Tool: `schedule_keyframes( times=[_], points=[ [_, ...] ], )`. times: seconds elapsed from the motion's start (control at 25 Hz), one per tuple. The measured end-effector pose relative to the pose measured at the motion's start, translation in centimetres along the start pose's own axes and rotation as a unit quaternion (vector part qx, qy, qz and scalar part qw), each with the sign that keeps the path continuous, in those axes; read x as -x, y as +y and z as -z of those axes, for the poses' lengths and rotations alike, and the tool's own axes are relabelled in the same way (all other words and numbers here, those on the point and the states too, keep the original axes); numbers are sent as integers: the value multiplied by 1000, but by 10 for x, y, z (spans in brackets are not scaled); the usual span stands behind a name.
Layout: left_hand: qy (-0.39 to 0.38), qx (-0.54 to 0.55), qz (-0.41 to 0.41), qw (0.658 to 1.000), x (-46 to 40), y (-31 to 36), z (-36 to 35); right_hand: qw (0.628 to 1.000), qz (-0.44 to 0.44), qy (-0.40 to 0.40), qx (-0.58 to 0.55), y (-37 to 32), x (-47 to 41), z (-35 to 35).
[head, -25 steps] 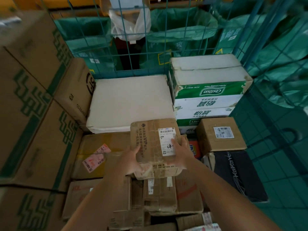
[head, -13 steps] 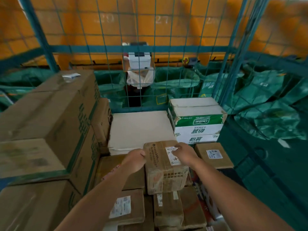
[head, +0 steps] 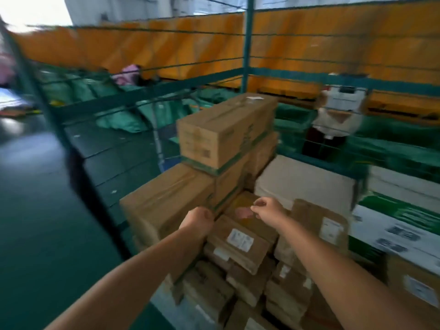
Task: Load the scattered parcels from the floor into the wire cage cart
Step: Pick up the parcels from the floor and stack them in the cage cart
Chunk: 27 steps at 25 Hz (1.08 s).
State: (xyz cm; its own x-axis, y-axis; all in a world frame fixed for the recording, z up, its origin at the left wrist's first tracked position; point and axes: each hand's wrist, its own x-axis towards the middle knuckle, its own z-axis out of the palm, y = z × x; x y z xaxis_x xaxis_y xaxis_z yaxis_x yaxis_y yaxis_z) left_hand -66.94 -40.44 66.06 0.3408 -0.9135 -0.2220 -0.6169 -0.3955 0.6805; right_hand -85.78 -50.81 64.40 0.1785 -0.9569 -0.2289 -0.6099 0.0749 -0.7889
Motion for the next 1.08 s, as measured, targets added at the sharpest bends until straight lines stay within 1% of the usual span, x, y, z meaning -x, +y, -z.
schedule_keyframes(
  times=[0.12, 0.24, 0.32, 0.4, 0.48, 0.72, 0.96, 1.08],
  points=[
    [59, 43, 111, 991, 54, -71, 31, 994, 24, -102, 2, -23, 23, -59],
    [113, 56, 194, 973, 111, -133, 59, 983, 60, -174, 28, -48, 52, -124],
    [148, 52, 241, 958, 156, -166, 74, 966, 100, -231, 53, -67, 75, -175],
    [178, 71, 288, 938, 196, -201, 86, 946, 130, -289, 73, -87, 107, -223],
    [208, 94, 330, 916, 238, -238, 100, 925, 156, -329, 103, -106, 143, -272],
    [310, 164, 421, 837, 388, -358, 135, 861, 212, -431, 167, -157, 277, -418],
    [359, 208, 483, 771, 528, -478, 161, 806, 257, -487, 215, -191, 428, -549],
    [357, 221, 506, 754, 578, -530, 173, 770, 262, -530, 240, -193, 491, -603]
  ],
)
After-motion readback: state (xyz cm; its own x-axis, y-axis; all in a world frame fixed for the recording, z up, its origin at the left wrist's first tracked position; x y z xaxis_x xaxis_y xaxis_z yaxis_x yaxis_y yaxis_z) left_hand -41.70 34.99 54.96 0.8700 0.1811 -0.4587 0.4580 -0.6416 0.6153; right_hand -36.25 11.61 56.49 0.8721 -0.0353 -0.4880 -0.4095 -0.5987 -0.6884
